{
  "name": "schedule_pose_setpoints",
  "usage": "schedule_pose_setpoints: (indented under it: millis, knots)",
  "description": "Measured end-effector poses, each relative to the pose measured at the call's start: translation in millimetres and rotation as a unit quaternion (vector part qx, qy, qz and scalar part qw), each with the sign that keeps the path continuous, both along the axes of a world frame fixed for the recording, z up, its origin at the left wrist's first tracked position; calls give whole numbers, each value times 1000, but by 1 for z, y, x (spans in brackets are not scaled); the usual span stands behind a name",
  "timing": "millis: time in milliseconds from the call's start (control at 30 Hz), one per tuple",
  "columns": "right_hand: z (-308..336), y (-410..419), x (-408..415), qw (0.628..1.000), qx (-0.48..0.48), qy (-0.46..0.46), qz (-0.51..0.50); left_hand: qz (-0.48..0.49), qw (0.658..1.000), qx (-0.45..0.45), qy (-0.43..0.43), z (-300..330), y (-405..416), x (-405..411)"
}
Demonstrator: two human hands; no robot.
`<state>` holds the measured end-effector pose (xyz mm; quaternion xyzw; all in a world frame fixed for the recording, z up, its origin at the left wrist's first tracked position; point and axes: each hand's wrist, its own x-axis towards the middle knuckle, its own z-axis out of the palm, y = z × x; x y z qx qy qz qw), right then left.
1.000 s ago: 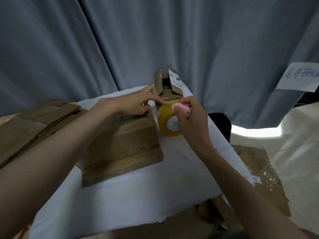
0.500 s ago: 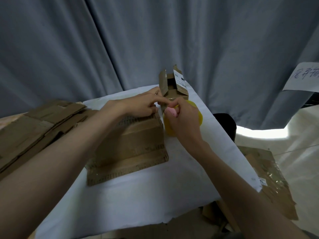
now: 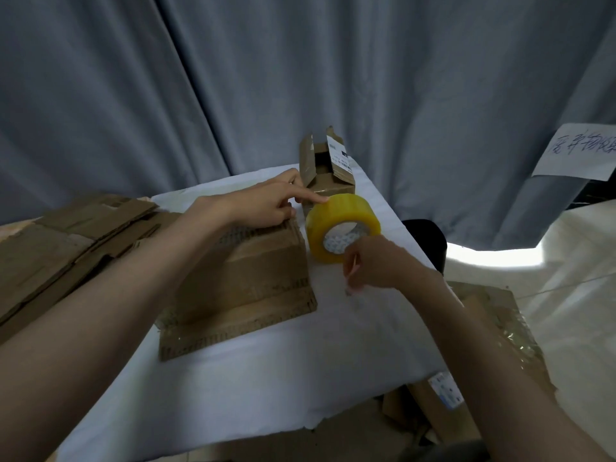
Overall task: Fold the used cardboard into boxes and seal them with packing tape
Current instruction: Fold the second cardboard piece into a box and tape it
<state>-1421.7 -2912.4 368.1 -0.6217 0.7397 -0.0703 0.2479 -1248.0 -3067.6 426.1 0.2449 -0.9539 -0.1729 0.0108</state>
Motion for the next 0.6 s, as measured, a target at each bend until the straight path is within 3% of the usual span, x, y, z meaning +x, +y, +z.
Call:
schedule_pose_setpoints:
  millis: [167, 267, 333, 367, 500, 600]
  knots:
    - [-9, -1, -16, 998, -64, -9, -29, 5, 1000, -4, -1, 0, 2, 0]
    - [10, -7, -22, 951, -271, -75, -127, 7, 1000, -10, -5, 1, 5, -1]
    - [22, -14, -17, 903, -399, -111, -114, 9, 1000, -13, -5, 2, 7, -3]
    - [26, -20, -12, 895, -418, -121, -96, 10, 1000, -15, -2, 2, 8, -3]
    - [26, -49, 2, 943, -292, -147, -57, 11, 1000, -19, 10, 0, 10, -2]
    - [24, -61, 0, 973, -215, -81, -24, 21, 998, -26, 54, -2, 11, 4]
